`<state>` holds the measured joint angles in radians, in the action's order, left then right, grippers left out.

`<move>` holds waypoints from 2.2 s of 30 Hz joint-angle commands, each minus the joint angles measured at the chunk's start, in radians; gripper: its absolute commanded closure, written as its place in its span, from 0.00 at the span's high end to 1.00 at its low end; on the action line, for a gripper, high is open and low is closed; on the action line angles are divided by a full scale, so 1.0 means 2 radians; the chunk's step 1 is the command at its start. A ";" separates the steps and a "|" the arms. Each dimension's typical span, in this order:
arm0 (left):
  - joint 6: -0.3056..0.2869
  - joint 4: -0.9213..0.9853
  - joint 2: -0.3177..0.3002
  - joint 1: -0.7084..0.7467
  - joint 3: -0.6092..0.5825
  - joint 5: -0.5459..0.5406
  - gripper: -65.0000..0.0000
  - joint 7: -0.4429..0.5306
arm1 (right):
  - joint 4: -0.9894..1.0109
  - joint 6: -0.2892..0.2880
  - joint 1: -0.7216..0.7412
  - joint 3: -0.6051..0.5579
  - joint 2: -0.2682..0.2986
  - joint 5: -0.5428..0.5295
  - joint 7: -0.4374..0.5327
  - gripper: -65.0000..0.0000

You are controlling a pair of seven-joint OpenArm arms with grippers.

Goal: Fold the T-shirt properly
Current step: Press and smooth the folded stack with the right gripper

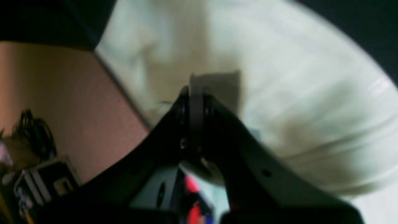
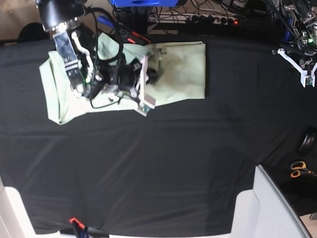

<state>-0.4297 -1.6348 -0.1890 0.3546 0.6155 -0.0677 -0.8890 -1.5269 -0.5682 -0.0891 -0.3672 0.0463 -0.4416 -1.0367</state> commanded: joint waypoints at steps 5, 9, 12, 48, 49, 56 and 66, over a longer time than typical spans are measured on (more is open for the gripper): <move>0.001 -0.007 -0.008 -0.002 0.003 0.000 0.00 0.007 | -0.028 -0.004 -0.022 0.004 0.008 -0.010 0.004 0.00; 0.001 -0.007 -0.008 -0.002 0.003 0.000 0.00 0.008 | -0.029 -0.004 -0.034 0.004 0.026 -0.010 0.009 0.00; 0.001 -0.007 -0.008 -0.002 0.003 0.000 0.00 0.008 | -0.029 -0.004 -0.042 0.004 0.045 -0.010 0.023 0.00; 0.001 -0.006 -0.007 0.000 0.003 0.000 0.00 0.007 | 0.058 -0.004 0.103 0.008 0.093 -0.010 0.042 0.00; 0.001 -0.006 -0.007 0.000 0.005 0.000 0.00 0.007 | 0.035 -0.004 0.095 0.022 0.102 -0.010 0.035 0.00; 0.001 -0.006 -0.007 0.002 0.006 0.000 0.00 0.007 | -0.008 -0.006 0.028 0.282 0.113 -0.010 0.020 0.12; 0.001 -0.006 0.011 -0.003 0.003 0.000 0.00 0.008 | 0.040 -0.065 -0.010 0.419 0.135 -0.012 0.008 0.89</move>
<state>-0.4294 -1.6333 -0.1547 0.3508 0.6163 -0.0696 -0.8883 -1.4338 -0.6960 -0.1196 0.4606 0.2939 -0.4656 -1.0271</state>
